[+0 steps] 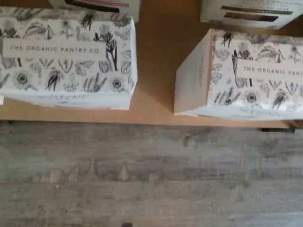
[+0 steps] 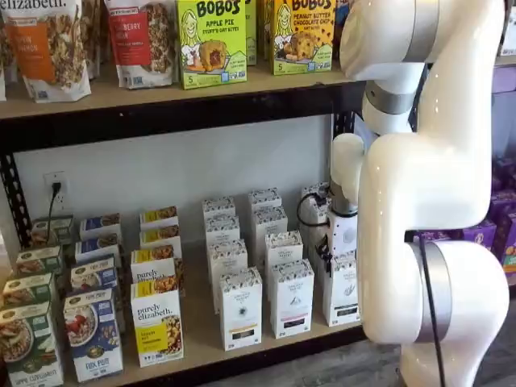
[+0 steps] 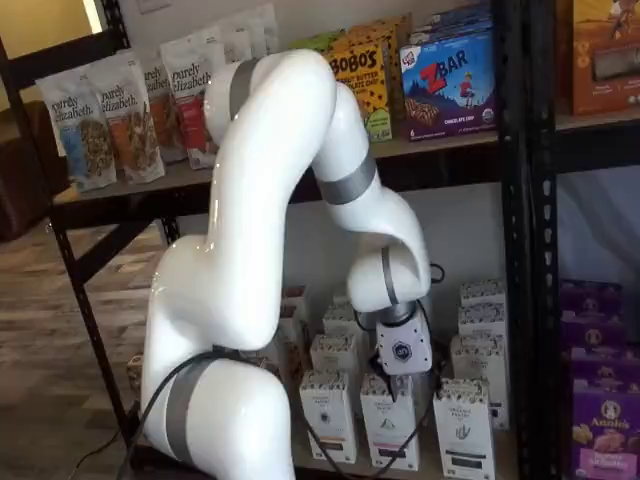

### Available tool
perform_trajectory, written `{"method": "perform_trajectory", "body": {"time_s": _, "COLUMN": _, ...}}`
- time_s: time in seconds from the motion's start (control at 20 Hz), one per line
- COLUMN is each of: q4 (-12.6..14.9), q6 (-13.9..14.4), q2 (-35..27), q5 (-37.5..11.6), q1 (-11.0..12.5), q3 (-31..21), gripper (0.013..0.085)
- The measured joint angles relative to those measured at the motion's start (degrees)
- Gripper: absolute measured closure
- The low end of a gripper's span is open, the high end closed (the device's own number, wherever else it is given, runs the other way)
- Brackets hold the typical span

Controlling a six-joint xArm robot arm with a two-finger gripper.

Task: Pick up the white box with a green strip in the middle, on the bottom shelf, the sixth box from the left

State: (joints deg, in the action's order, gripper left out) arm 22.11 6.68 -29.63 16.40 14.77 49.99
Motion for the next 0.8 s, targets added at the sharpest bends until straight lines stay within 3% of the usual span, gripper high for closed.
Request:
{"method": "perform_trajectory", "body": {"time_s": 0.25, "q4": -4.8, "q6": -5.2, "q2": -3.3, "q5": -2.4, "q1": 0.8, "q3": 2.8, "gripper": 0.0130}}
{"method": "perform_trajectory", "body": {"time_s": 0.3, "q4": -5.0, "q6": -5.5, "q2": -3.7, "q5": -2.7, "q1": 1.0, "q3": 3.3, "gripper": 0.0130}}
{"method": "perform_trajectory", "body": {"time_s": 0.45, "q4": -2.3, "q6": -3.7, "q2": -5.2, "q5": -2.2, "q1": 1.7, "q3": 5.5, "gripper": 0.0130}}
{"method": "perform_trajectory", "body": {"time_s": 0.65, "q4": -7.3, "q6": -8.4, "q2": -6.8, "q5": -2.0, "q1": 1.5, "q3": 7.6, "gripper": 0.0130}}
{"method": "perform_trajectory", "body": {"time_s": 0.8, "q4": -8.0, "q6": -9.0, "q2": -8.7, "q5": -1.7, "q1": 1.5, "q3": 10.2, "gripper": 0.0130}}
